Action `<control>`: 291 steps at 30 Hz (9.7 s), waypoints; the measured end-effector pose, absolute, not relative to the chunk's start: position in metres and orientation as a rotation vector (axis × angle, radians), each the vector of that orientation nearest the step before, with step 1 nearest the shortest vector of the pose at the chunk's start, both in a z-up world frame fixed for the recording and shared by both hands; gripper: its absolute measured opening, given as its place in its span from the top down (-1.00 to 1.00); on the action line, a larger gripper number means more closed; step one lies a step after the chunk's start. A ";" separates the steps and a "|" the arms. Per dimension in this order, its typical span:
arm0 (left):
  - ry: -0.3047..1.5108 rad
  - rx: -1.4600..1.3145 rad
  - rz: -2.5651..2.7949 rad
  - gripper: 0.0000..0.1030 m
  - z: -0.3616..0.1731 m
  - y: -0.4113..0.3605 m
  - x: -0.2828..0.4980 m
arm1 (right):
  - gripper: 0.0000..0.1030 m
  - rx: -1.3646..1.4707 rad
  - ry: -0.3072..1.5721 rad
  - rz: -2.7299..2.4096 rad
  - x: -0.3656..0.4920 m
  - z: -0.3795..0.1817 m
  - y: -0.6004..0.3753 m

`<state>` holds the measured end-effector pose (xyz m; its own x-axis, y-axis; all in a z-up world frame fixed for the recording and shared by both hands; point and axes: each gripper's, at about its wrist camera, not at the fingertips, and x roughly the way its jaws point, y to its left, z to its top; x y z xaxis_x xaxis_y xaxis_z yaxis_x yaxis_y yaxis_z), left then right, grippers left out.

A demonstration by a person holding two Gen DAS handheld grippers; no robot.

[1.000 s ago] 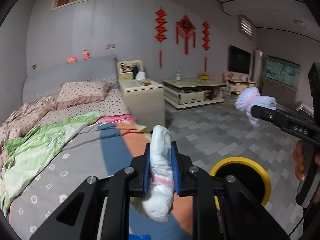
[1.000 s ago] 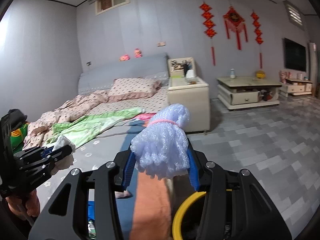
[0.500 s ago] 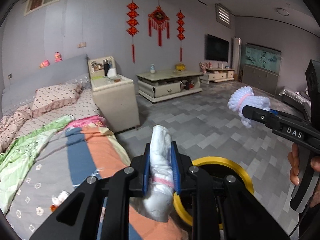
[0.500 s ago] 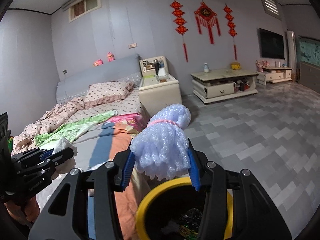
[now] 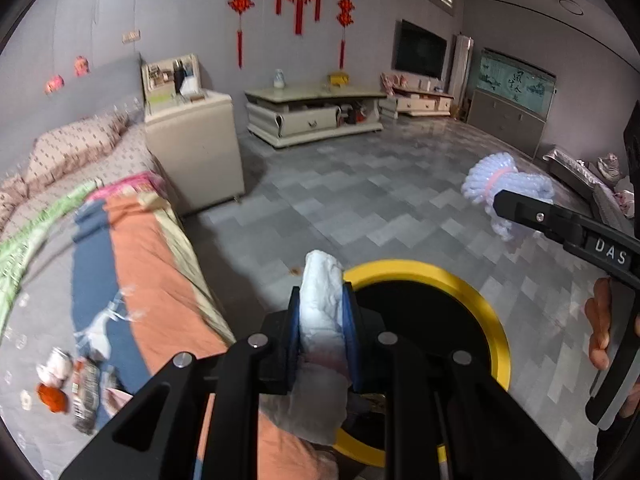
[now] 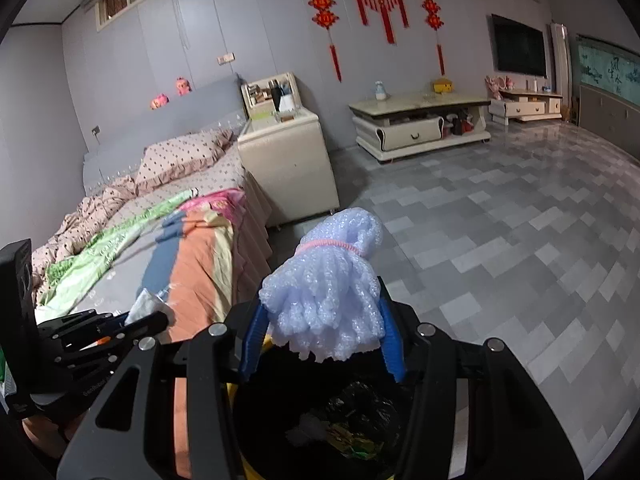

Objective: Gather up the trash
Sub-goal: 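Carry both to the yellow bin and open both grippers over it, then move both grippers back over the bed toward the remaining trash, then grasp the orange peel left while the right grasps the pink cloth, then carry both to the yellow bin and open both grippers over it, then move both grippers back over the bed toward the tissue and wrapper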

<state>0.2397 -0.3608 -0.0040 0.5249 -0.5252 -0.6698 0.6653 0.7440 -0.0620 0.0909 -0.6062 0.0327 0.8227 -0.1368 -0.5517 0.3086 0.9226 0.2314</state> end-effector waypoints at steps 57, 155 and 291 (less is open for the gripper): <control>0.682 0.018 -0.271 -0.53 0.016 -0.098 0.286 | -0.67 0.201 0.501 -0.013 0.164 0.084 -0.415; 0.772 -0.154 -0.136 0.15 -0.015 -0.016 0.296 | 0.40 0.113 0.627 0.239 0.214 0.032 -0.276; 0.941 -0.060 0.002 -0.73 -0.124 0.007 0.419 | -0.61 0.129 0.894 0.239 0.337 -0.088 -0.208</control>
<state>0.4190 0.0066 -0.1241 0.5895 -0.0243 -0.8074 -0.0278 0.9983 -0.0503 0.3368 -0.2082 -0.0884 0.6018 0.2593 -0.7554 -0.1524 0.9657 0.2100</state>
